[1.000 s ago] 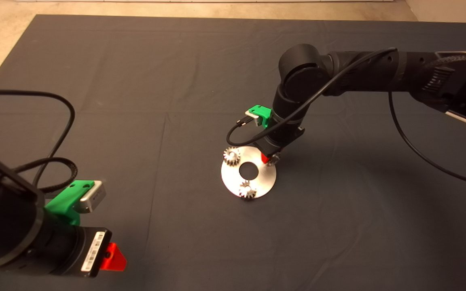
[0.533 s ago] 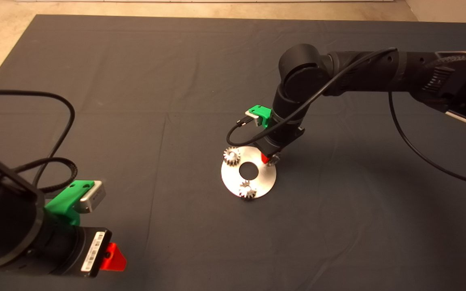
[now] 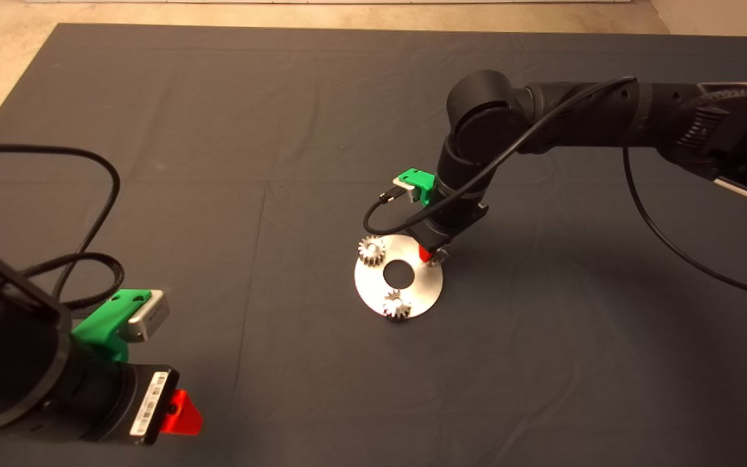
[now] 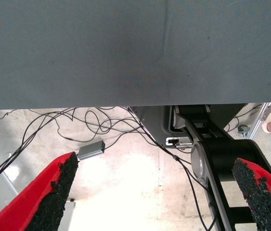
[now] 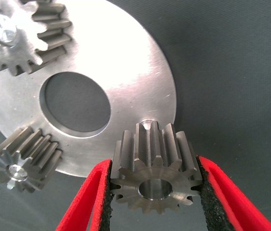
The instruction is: Install three planetary gears onto the carrier pins
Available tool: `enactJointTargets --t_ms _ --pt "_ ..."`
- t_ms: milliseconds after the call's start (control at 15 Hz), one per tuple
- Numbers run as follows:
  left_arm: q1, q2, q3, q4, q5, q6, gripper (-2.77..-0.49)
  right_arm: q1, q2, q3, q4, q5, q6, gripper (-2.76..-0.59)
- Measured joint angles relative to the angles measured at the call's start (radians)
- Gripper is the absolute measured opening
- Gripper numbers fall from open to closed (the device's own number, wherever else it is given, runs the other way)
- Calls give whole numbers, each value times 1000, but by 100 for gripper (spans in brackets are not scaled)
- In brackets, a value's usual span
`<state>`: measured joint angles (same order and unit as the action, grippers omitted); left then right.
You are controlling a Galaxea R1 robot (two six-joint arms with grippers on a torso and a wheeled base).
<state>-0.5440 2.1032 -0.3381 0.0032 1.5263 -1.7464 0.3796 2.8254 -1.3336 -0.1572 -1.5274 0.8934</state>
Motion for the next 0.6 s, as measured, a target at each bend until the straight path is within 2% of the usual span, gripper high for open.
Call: enactJointTargets --t_ms 600 --pt "0 1 0 -3 0 0 -93 0 4 -25 0 -3 -18 -228"
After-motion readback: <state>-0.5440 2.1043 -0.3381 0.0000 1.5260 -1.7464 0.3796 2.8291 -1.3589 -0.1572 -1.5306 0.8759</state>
